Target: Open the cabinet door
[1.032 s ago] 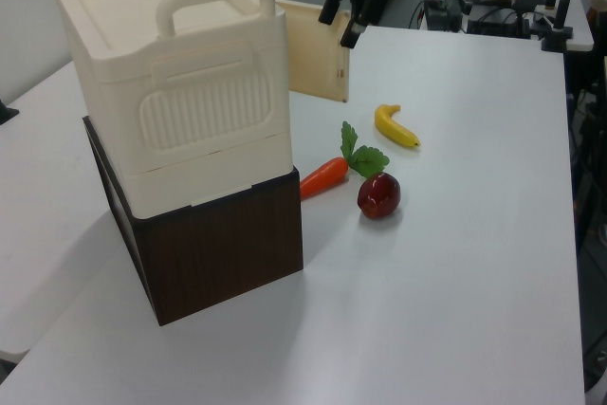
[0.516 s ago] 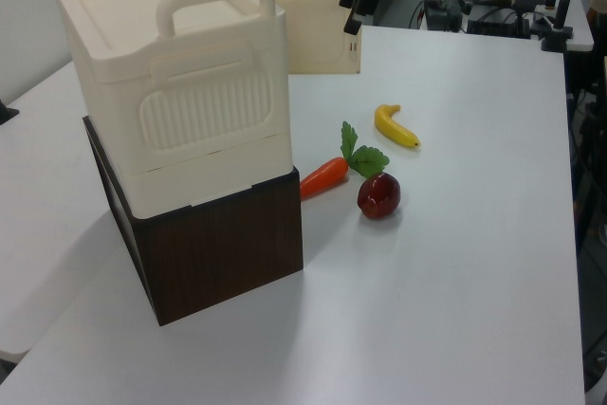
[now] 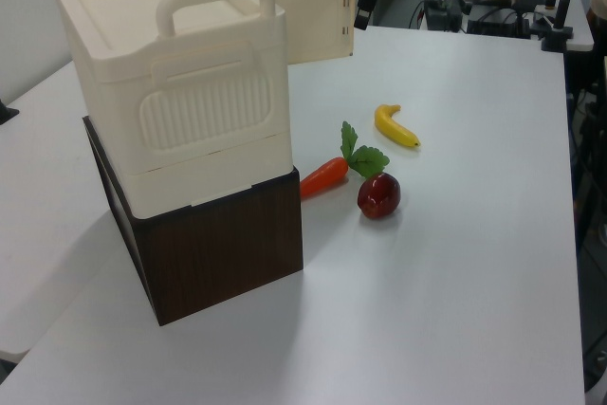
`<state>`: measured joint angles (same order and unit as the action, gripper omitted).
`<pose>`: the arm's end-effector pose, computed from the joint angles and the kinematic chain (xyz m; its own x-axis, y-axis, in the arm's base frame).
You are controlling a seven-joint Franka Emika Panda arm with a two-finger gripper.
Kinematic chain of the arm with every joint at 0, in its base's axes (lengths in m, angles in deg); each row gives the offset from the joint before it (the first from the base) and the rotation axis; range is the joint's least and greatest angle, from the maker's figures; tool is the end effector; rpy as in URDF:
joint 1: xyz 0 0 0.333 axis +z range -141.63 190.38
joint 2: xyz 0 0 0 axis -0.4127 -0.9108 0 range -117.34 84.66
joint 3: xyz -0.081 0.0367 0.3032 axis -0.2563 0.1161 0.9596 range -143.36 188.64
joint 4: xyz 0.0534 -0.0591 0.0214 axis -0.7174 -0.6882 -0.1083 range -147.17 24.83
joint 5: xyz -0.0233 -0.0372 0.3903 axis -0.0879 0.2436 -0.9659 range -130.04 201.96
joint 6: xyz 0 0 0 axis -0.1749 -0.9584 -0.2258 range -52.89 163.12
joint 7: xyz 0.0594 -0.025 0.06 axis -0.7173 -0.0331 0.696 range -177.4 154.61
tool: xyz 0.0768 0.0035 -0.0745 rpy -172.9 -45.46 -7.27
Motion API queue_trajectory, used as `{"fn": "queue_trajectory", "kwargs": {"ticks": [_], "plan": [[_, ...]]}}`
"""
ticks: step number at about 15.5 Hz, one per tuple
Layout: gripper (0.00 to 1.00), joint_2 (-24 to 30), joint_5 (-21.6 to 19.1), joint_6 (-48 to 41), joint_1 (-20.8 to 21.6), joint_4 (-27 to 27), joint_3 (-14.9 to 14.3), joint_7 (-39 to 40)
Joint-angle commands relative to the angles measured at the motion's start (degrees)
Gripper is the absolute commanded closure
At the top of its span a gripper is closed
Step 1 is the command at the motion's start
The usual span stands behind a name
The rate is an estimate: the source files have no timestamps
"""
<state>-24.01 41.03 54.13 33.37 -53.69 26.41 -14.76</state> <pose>0.6089 0.1275 0.6378 0.9448 0.1760 0.2763 0.1647 -0.9843 0.0636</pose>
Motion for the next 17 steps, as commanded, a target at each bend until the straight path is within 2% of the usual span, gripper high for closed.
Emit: {"fn": "queue_trajectory", "kwargs": {"ticks": [1, 6, 10, 14, 17], "plan": [[0.00, -0.5, 0.5, -0.2, 0.2, -1.2, -2.8, -1.6], [0.00, -0.4, 0.4, -1.5, -2.5, -6.1, -3.2, -1.6], [0.00, 0.5, 0.2, -6.4, -4.7, -8.1, -3.2, -0.9], [0.00, 5.3, -0.1, -7.0, -6.6, -13.4, -3.1, -0.3], [0.00, 6.3, -0.5, -10.8, -7.8, -12.9, -3.3, 1.5]]}}
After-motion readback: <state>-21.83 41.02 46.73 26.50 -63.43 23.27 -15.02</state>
